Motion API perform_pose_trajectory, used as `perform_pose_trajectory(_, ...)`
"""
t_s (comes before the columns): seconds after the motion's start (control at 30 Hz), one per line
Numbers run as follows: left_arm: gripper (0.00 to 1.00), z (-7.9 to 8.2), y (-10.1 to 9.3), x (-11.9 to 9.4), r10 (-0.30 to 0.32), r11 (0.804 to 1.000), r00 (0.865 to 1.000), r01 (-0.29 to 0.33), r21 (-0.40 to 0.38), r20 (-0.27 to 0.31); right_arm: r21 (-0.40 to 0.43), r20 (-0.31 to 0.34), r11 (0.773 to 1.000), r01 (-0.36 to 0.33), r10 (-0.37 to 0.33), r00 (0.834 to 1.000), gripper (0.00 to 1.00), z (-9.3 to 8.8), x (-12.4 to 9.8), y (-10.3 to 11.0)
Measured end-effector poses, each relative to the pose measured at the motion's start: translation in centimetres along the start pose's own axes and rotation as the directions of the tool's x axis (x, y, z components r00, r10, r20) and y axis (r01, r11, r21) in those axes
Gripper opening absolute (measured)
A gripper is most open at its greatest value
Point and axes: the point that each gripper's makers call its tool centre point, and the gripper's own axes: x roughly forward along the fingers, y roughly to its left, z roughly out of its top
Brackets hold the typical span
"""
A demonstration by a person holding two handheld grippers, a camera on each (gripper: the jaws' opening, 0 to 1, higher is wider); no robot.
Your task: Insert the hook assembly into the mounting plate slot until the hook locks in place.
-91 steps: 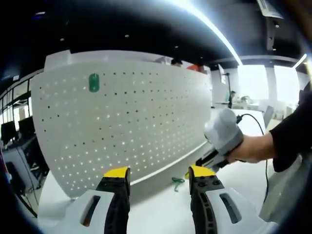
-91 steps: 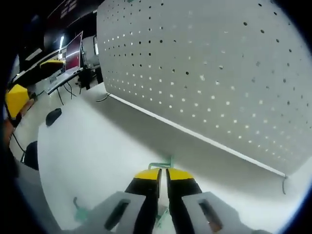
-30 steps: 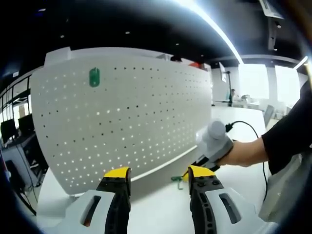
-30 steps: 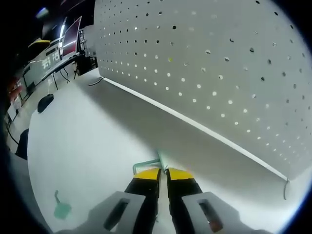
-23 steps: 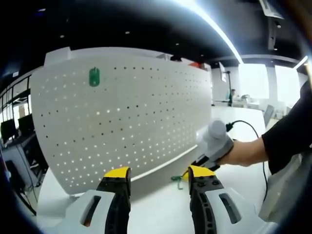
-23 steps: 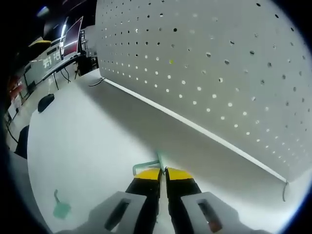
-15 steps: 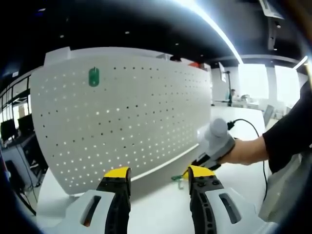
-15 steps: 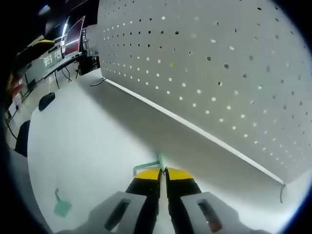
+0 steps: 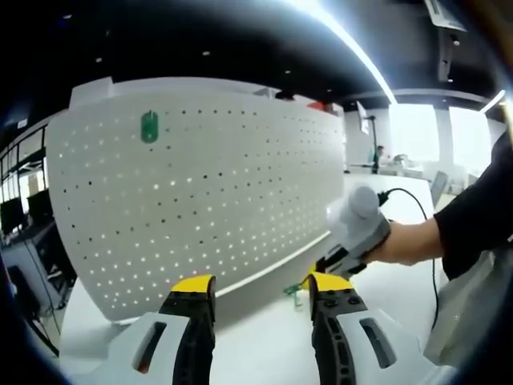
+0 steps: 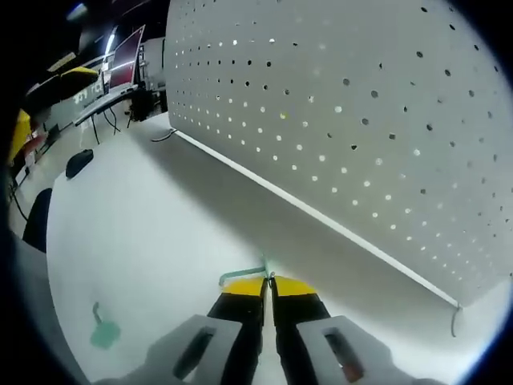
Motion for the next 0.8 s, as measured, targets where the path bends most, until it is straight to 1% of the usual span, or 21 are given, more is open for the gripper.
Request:
perform_pose_trajectory(0.3,0.46,-0.08,-0.28,0.08,-0.012,1.0,1.0,0.012,0.003,-0.005,0.0,0.003,1.0,0.007,-0.007,1.0,0.0,0.14,-0.17,-0.24)
perform_pose_trajectory(0.43,0.46,-0.13,-0.38,0.1,-0.016,1.0,1.0,0.016,0.003,-0.007,-0.004,0.011,1.0,0.009,-0.009,1.0,0.0,0.47,-0.32,-0.32)
perform_pose_trajectory(0.8,0.45,-0.24,-0.51,0.13,-0.02,1.0,1.0,0.02,0.004,-0.011,-0.012,0.007,1.0,0.005,-0.005,1.0,0.0,0.56,-0.37,-0.29)
